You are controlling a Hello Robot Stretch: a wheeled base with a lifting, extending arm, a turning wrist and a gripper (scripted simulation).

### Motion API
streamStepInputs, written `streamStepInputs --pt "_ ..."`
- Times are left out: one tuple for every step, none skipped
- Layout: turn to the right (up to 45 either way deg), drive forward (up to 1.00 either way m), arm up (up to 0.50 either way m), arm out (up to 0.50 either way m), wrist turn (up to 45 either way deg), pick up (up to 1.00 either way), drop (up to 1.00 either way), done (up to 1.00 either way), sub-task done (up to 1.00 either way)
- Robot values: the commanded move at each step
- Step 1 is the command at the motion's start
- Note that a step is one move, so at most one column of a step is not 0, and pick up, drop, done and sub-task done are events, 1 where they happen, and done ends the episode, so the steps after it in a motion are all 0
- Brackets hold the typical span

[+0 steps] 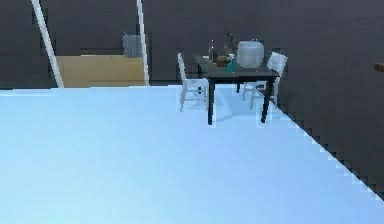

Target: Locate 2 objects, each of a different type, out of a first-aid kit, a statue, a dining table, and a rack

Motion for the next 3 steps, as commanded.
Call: streamStepInputs --pt "0.0 1.00 0.00 0.00 0.0 0.00 0.00 0.00 0.00" --pt "0.0 0.80 0.00 0.00 0.0 0.00 0.00 0.00 0.00" --pt "18.0 0.00 0.00 0.00 0.0 0.00 0.00 0.00 0.00"
